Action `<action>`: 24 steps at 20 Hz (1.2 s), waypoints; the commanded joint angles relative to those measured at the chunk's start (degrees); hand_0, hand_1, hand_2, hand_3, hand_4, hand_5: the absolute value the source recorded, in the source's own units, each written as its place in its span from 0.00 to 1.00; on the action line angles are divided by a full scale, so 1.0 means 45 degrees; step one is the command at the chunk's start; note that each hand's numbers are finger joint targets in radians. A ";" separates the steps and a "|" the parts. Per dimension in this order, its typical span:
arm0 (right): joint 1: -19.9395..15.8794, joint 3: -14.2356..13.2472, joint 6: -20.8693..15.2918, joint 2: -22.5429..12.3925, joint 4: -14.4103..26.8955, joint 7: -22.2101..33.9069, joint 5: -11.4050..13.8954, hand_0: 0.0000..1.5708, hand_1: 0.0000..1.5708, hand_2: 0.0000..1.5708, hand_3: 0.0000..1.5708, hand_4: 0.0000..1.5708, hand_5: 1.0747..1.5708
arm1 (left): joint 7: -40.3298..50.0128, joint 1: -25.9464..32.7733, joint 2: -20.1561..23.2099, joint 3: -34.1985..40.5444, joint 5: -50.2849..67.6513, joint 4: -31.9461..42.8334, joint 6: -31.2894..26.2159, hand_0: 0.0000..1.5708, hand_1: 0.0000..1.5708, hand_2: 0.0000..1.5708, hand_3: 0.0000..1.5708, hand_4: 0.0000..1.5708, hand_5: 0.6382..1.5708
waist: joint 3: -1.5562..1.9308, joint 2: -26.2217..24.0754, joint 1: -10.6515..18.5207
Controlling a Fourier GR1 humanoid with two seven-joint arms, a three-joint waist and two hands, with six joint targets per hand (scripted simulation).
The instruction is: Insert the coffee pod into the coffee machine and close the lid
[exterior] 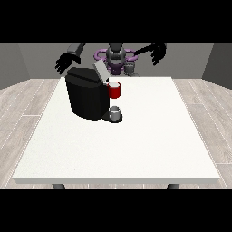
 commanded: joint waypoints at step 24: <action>-0.3200 0.1752 0.2327 -0.1317 -0.3024 0.2545 0.0530 0.00 0.00 0.00 0.00 0.14 1.00 | 0.0121 0.4777 -0.1424 0.0179 0.3449 -0.3760 -0.0894 0.00 0.00 0.00 0.00 0.07 1.00 | 0.0006 0.0091 0.1663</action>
